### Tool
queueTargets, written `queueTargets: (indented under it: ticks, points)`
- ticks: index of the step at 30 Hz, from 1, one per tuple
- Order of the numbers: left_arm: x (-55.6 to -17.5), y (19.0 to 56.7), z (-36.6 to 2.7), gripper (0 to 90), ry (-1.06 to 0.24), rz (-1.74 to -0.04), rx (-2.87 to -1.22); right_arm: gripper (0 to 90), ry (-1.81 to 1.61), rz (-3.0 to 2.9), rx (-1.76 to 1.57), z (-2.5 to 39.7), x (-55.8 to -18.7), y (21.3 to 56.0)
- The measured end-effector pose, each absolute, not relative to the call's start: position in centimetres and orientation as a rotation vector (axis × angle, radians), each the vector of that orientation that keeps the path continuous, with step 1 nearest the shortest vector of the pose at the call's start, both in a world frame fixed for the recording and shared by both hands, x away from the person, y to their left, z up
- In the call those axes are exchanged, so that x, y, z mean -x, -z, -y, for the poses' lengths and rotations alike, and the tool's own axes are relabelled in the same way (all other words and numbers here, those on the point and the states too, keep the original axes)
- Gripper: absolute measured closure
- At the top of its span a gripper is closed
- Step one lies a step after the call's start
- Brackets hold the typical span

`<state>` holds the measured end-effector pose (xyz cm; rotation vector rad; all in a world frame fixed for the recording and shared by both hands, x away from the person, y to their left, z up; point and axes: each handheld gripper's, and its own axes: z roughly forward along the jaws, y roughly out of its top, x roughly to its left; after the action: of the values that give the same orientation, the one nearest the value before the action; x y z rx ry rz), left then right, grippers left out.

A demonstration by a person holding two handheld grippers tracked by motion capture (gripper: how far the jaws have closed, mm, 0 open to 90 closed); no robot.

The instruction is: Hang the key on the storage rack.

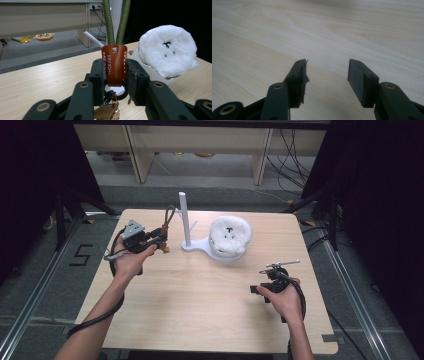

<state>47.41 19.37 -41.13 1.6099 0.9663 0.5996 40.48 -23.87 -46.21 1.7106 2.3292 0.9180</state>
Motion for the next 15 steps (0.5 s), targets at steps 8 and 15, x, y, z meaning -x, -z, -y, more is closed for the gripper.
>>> queueTargets:
  ticks: [8,15]
  points:
    - [-47.9,41.73,-19.21,68.3,-0.592,-0.986,-1.606,50.2,-0.949,-2.317,-1.69,24.05,-40.49,46.42]
    - [-48.04,42.01,-19.22,68.3,-0.588,-0.997,-1.603,50.2,-0.945,-2.324,-1.712,23.94,-40.48,46.33]
